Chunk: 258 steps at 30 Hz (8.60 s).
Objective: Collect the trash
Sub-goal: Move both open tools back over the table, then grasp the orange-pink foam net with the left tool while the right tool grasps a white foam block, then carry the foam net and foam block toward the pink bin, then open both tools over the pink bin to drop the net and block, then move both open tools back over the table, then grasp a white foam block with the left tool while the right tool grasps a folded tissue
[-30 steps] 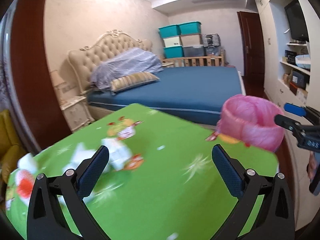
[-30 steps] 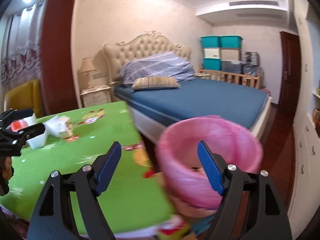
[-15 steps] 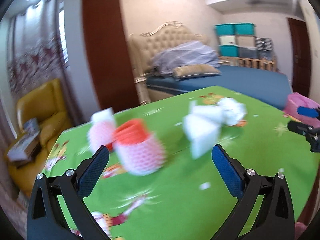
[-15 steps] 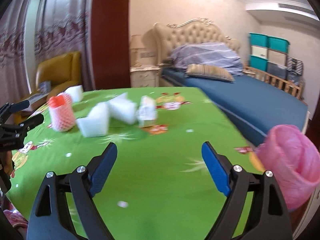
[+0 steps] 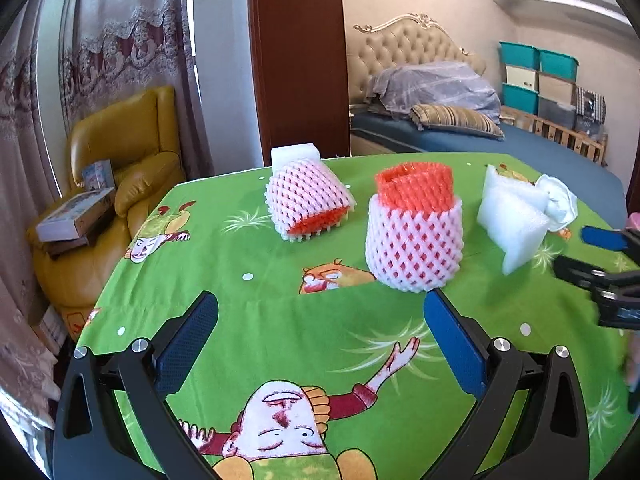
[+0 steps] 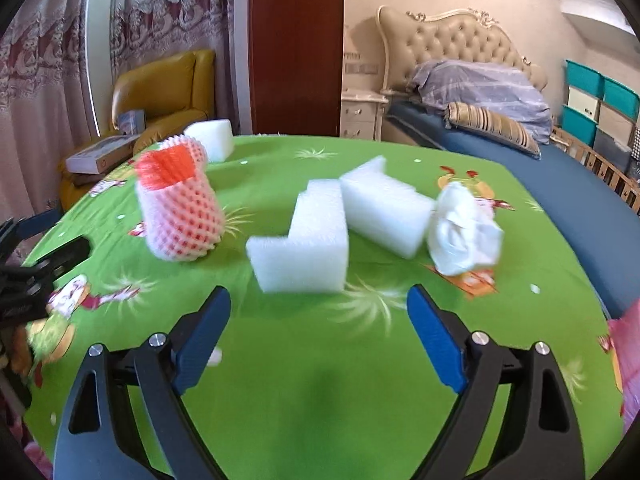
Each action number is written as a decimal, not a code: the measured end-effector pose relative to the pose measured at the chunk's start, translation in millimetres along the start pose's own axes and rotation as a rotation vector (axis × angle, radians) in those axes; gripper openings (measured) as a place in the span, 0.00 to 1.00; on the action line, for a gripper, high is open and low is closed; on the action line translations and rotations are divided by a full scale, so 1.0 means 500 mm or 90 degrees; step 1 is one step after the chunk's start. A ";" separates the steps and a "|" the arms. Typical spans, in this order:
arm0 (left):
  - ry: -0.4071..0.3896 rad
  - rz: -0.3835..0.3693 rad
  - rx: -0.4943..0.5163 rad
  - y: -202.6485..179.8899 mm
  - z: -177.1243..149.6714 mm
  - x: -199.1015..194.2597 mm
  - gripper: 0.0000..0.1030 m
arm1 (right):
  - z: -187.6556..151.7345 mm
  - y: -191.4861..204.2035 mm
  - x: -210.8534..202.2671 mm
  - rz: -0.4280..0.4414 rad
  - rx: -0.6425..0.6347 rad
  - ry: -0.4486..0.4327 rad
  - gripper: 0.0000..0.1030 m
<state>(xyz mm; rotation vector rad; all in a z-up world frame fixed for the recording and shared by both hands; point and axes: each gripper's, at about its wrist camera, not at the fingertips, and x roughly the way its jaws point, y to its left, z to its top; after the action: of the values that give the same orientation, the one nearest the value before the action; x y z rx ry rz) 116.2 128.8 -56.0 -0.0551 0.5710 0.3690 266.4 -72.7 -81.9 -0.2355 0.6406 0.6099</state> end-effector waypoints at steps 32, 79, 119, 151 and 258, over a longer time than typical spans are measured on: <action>0.055 -0.050 -0.005 -0.065 0.055 0.073 0.94 | 0.036 -0.010 -0.005 -0.037 -0.031 -0.019 0.56; -0.066 -0.110 0.017 -0.176 0.000 -0.064 0.47 | -0.099 -0.041 -0.190 -0.028 0.036 -0.100 0.56; -0.189 -0.261 0.163 -0.431 0.034 -0.159 0.49 | -0.181 -0.240 -0.402 -0.214 0.077 -0.231 0.56; -0.082 -0.518 0.281 -1.019 0.132 -0.084 0.50 | -0.357 -0.733 -0.478 -0.399 0.218 -0.173 0.57; 0.083 -0.120 -0.009 -0.272 0.157 0.206 0.87 | 0.000 -0.281 -0.069 -0.058 0.075 -0.069 0.35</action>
<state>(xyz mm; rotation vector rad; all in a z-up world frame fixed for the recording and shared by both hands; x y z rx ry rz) 285.7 47.3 -52.0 -0.1464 0.6856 0.1866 328.6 -201.2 -57.2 -0.1197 0.5564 0.4927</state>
